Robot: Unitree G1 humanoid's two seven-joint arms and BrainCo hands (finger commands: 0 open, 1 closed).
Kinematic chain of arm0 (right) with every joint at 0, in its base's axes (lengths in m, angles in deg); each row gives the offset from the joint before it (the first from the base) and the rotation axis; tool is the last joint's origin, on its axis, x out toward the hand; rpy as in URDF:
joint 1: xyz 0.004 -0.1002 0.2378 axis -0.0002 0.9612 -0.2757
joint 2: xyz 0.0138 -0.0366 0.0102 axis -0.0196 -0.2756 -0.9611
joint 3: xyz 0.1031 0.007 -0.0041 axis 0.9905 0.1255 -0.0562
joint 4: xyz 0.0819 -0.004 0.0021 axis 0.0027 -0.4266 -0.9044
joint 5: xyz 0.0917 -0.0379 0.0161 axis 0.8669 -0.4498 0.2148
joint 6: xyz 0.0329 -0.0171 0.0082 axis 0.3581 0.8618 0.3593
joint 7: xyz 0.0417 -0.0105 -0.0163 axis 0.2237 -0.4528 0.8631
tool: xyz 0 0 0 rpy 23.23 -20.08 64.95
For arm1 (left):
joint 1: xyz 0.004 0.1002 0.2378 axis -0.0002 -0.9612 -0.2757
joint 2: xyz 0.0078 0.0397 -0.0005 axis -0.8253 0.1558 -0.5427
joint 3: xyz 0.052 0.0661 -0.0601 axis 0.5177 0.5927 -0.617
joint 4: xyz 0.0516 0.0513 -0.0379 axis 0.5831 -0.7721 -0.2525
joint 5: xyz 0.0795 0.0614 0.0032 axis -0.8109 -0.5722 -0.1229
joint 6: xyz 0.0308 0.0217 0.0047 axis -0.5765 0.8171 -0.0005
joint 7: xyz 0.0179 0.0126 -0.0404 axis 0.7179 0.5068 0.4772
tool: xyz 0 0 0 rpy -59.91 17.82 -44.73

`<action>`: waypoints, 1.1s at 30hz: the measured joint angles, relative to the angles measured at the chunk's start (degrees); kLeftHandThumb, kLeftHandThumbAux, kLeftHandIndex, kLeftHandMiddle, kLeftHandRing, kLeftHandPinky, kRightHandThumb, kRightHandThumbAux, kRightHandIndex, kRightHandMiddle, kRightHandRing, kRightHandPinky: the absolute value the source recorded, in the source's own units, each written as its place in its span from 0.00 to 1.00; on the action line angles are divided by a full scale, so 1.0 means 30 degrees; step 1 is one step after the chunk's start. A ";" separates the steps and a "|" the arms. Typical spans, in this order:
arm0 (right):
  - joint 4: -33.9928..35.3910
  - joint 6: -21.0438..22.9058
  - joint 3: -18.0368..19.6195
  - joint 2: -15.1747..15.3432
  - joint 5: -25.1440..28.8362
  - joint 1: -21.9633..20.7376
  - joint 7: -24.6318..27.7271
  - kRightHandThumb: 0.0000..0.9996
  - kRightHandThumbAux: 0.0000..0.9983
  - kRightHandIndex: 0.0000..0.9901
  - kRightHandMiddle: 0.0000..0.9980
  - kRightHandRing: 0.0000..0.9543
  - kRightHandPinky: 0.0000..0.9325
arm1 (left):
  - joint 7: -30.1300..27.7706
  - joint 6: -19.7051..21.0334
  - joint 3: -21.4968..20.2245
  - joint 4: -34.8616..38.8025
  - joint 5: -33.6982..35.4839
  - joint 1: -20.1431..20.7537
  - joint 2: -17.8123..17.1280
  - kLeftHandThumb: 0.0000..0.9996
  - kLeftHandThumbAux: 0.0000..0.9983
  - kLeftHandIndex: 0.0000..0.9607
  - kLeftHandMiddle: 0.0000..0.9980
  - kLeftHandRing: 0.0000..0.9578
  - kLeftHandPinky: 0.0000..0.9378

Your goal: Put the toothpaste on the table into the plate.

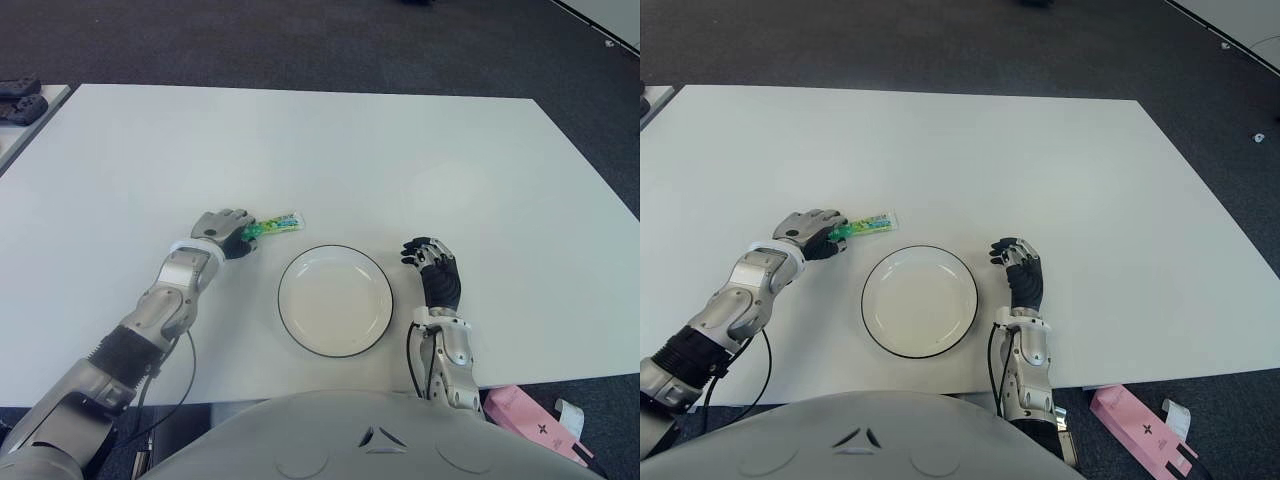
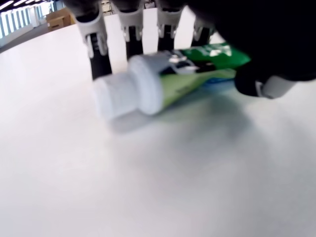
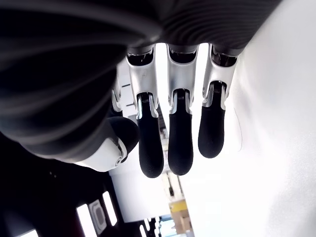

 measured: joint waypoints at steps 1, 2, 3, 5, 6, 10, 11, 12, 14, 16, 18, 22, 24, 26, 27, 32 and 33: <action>-0.0012 -0.0017 0.0000 0.0000 0.0000 -0.0007 0.0000 0.70 0.73 0.43 0.51 0.52 0.52 | -0.0036 0.0097 -0.0090 0.0125 0.0072 -0.0051 0.0023 0.74 0.38 0.45 0.44 0.43 0.49; -0.0030 -0.0041 0.0001 0.0000 0.0000 -0.0013 0.0000 0.70 0.73 0.43 0.51 0.52 0.52 | -0.0058 0.0159 -0.0178 0.0227 0.0113 -0.0100 0.0039 0.75 0.40 0.46 0.46 0.46 0.51; -0.0046 -0.0057 0.0002 0.0000 0.0000 -0.0021 0.0000 0.70 0.73 0.44 0.51 0.52 0.52 | -0.0059 0.0186 -0.0257 0.0297 0.0169 -0.0129 0.0049 0.78 0.49 0.45 0.47 0.53 0.56; -0.0073 -0.0087 0.0001 0.0000 -0.0001 -0.0035 -0.0001 0.70 0.73 0.44 0.51 0.52 0.52 | -0.0059 0.0174 -0.0362 0.0392 0.0295 -0.0170 0.0051 0.82 0.59 0.45 0.48 0.61 0.60; -0.0084 -0.0102 0.0000 0.0000 -0.0001 -0.0039 -0.0001 0.70 0.73 0.44 0.51 0.52 0.52 | -0.0059 0.0148 -0.0393 0.0431 0.0325 -0.0196 0.0051 0.83 0.61 0.45 0.48 0.62 0.61; -0.0104 -0.0116 0.0001 -0.0003 -0.0003 -0.0050 -0.0006 0.70 0.73 0.44 0.51 0.52 0.53 | 0.0326 -0.0397 -0.0618 0.0436 0.0623 -0.0354 -0.0012 0.85 0.65 0.43 0.51 0.72 0.65; -0.0107 -0.0116 0.0002 -0.0003 0.0000 -0.0056 -0.0008 0.70 0.73 0.44 0.51 0.52 0.53 | 0.0767 -0.0711 -0.0709 0.0266 0.0732 -0.0419 -0.0043 0.85 0.66 0.43 0.51 0.73 0.65; -0.0107 -0.0117 0.0003 -0.0004 0.0001 -0.0059 -0.0008 0.70 0.73 0.44 0.51 0.52 0.53 | 0.1317 -0.1086 -0.0812 0.0093 0.0884 -0.0509 -0.0073 0.85 0.66 0.43 0.52 0.75 0.66; -0.0107 -0.0117 0.0005 -0.0005 0.0007 -0.0064 -0.0014 0.70 0.73 0.43 0.51 0.52 0.53 | 0.2257 -0.1751 -0.1093 -0.0206 0.1184 -0.0730 -0.0103 0.85 0.66 0.42 0.52 0.77 0.66; -0.0108 -0.0116 0.0011 -0.0007 0.0015 -0.0065 -0.0028 0.70 0.73 0.43 0.51 0.52 0.52 | 0.2972 -0.2295 -0.1246 -0.0438 0.1425 -0.0875 -0.0162 0.85 0.67 0.42 0.53 0.78 0.64; -0.0110 -0.0115 0.0012 -0.0008 0.0023 -0.0071 -0.0050 0.70 0.73 0.43 0.51 0.52 0.52 | 0.3442 -0.2768 -0.1374 -0.0658 0.1625 -0.0941 -0.0247 0.85 0.67 0.42 0.52 0.78 0.63; -0.0114 -0.0114 0.0011 -0.0008 0.0024 -0.0083 -0.0106 0.70 0.73 0.43 0.51 0.52 0.53 | 0.3972 -0.3624 -0.1703 -0.1032 0.2229 -0.0991 -0.0432 0.85 0.67 0.41 0.51 0.77 0.62; -0.0115 -0.0114 0.0011 -0.0008 0.0022 -0.0083 -0.0123 0.70 0.73 0.43 0.51 0.52 0.52 | 0.4104 -0.3894 -0.1871 -0.1180 0.2474 -0.1006 -0.0452 0.85 0.67 0.41 0.51 0.77 0.62; -0.0117 -0.0115 0.0011 -0.0008 0.0019 -0.0088 -0.0145 0.70 0.73 0.43 0.51 0.52 0.52 | 0.4308 -0.4098 -0.1934 -0.1310 0.2569 -0.1023 -0.0489 0.85 0.67 0.41 0.51 0.78 0.62; -0.0119 -0.0115 0.0009 -0.0007 0.0019 -0.0090 -0.0146 0.70 0.73 0.43 0.51 0.52 0.52 | 0.4376 -0.4211 -0.1957 -0.1337 0.2625 -0.1051 -0.0512 0.85 0.67 0.41 0.51 0.78 0.63; -0.0135 -0.0116 0.0010 -0.0007 0.0021 -0.0105 -0.0147 0.70 0.73 0.43 0.51 0.52 0.52 | 0.4543 -0.4586 -0.2099 -0.1448 0.2851 -0.1122 -0.0661 0.85 0.67 0.41 0.51 0.79 0.65; -0.0147 -0.0116 0.0010 -0.0007 0.0016 -0.0122 -0.0148 0.70 0.73 0.43 0.51 0.52 0.52 | 0.4579 -0.4649 -0.2124 -0.1469 0.2892 -0.1139 -0.0714 0.85 0.67 0.41 0.51 0.79 0.65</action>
